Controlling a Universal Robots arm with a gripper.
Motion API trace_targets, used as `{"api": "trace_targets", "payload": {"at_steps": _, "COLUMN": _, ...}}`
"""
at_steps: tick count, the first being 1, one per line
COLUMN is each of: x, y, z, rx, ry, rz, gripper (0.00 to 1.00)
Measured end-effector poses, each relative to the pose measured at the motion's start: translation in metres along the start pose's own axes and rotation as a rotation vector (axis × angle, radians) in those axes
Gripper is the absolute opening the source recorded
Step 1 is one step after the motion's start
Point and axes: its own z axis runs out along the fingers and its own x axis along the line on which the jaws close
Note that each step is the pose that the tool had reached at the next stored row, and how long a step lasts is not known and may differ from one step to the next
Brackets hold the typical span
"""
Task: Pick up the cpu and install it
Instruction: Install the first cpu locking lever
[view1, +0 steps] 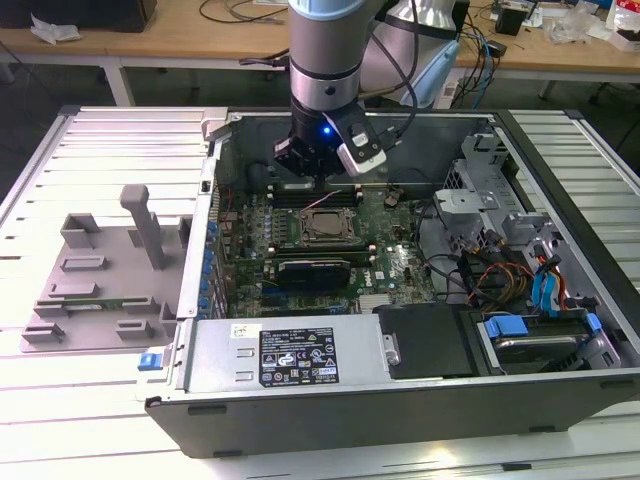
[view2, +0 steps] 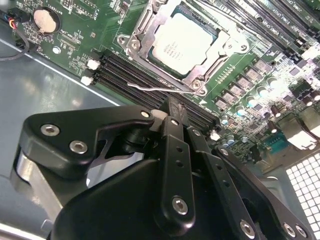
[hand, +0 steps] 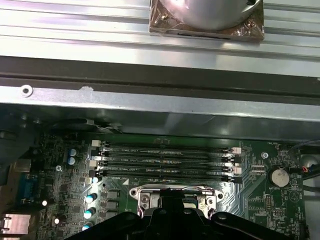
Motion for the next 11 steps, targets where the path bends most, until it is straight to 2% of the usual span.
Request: {"api": "trace_targets", "payload": {"at_steps": 11, "x": 0.0, "y": -0.0002, "z": 0.0012, "rx": 0.0008, "ry": -0.0036, "rz": 0.019, "gripper": 0.11}}
